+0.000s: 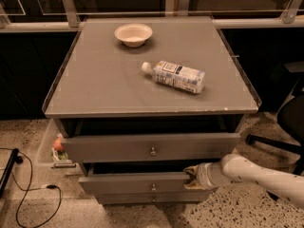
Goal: Open middle drawer
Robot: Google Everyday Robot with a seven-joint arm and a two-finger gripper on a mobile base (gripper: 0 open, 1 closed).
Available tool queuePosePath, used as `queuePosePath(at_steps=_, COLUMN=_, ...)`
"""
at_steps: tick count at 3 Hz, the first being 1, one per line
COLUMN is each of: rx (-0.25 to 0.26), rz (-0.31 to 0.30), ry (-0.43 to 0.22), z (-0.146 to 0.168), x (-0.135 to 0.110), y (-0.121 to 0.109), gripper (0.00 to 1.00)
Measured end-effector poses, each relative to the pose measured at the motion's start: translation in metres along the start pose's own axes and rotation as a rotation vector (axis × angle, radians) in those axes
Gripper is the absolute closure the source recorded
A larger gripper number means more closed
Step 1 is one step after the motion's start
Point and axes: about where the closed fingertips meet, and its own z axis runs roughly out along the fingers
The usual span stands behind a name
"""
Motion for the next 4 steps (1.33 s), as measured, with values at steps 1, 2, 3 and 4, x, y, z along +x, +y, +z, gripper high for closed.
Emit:
queuePosePath(at_steps=1, rx=-0.016, rz=-0.001, ry=-0.035, z=-0.004, x=0.001, y=0.009, gripper=0.41)
queuePosePath(at_steps=2, rx=-0.038, rz=0.006, ry=-0.082, z=-0.004, x=-0.004, y=0.026, gripper=0.41)
queuePosePath(at_steps=3, rx=-0.061, rz=0.022, ry=-0.142, z=-0.003, x=-0.011, y=0.049, gripper=0.64)
queuePosePath(at_steps=4, rx=-0.061, rz=0.022, ry=-0.142, z=-0.006, x=-0.013, y=0.049, gripper=0.87)
